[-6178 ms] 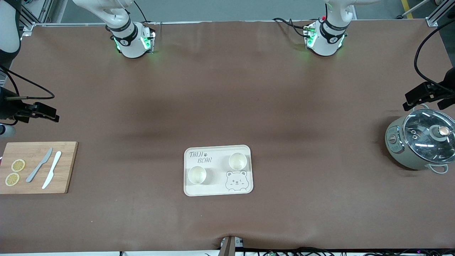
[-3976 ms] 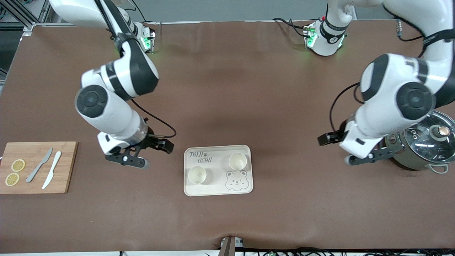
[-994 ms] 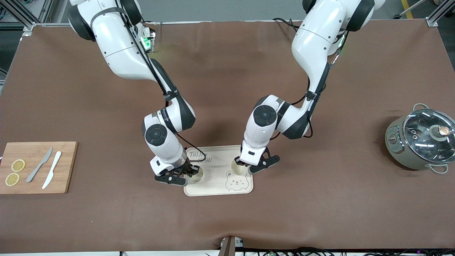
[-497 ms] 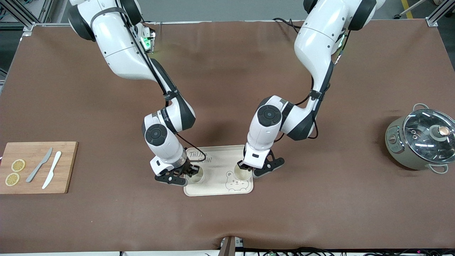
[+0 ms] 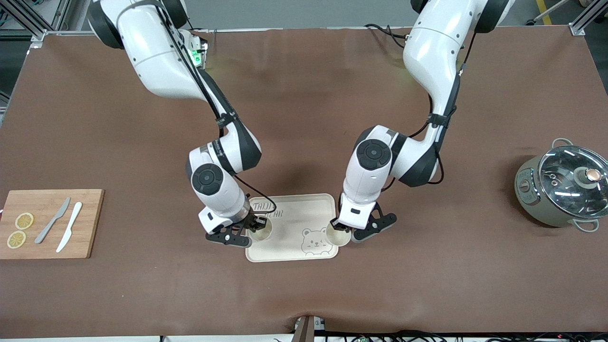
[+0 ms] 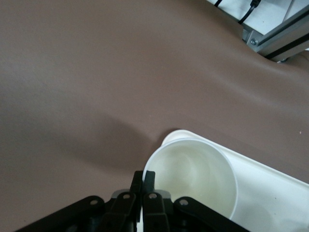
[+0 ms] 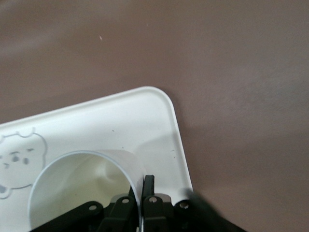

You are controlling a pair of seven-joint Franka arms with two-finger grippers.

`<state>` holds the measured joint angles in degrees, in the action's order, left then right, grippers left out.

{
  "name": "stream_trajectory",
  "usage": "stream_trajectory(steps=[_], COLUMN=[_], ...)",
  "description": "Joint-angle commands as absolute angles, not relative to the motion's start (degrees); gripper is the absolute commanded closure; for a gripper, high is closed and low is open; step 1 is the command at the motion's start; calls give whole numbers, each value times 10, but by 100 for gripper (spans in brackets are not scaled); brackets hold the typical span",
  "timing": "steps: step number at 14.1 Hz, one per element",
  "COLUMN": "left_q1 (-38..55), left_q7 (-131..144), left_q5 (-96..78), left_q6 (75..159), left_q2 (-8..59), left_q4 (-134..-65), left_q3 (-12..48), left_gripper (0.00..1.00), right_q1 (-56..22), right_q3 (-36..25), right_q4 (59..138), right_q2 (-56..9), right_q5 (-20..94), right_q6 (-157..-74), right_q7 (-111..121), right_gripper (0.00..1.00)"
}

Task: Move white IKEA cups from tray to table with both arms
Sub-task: 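Carry the cups apart, each gripper moving its cup off the tray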

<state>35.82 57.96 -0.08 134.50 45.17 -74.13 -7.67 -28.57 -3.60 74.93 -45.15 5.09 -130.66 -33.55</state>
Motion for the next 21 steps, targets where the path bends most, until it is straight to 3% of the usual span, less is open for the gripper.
stream_trajectory(steps=[1, 6, 10, 16, 21], left_q1=[340, 290, 258, 191, 158], left_q7=[554, 490, 443, 387, 383], left_q5=[6, 5, 4, -4, 4], left_q6=[1320, 1281, 1265, 1259, 1256], left_q2=[439, 424, 416, 418, 425], left_q4=[-752, -754, -764, -763, -767], left_q3=[-83, -82, -81, -77, -79], left_gripper=[100, 100, 100, 100, 100], right_q1=[-263, -183, -98, 2, 25], right_q3=[-35, -33, -32, -33, -34], right_q4=[772, 775, 773, 773, 774], right_q2=[-374, -301, -278, -283, -294], right_q5=[46, 51, 72, 81, 80], right_q6=[-1215, -1096, -1042, -1034, -1041], right_q7=[-291, -153, -1, 168, 192], right_gripper=[100, 100, 100, 100, 100])
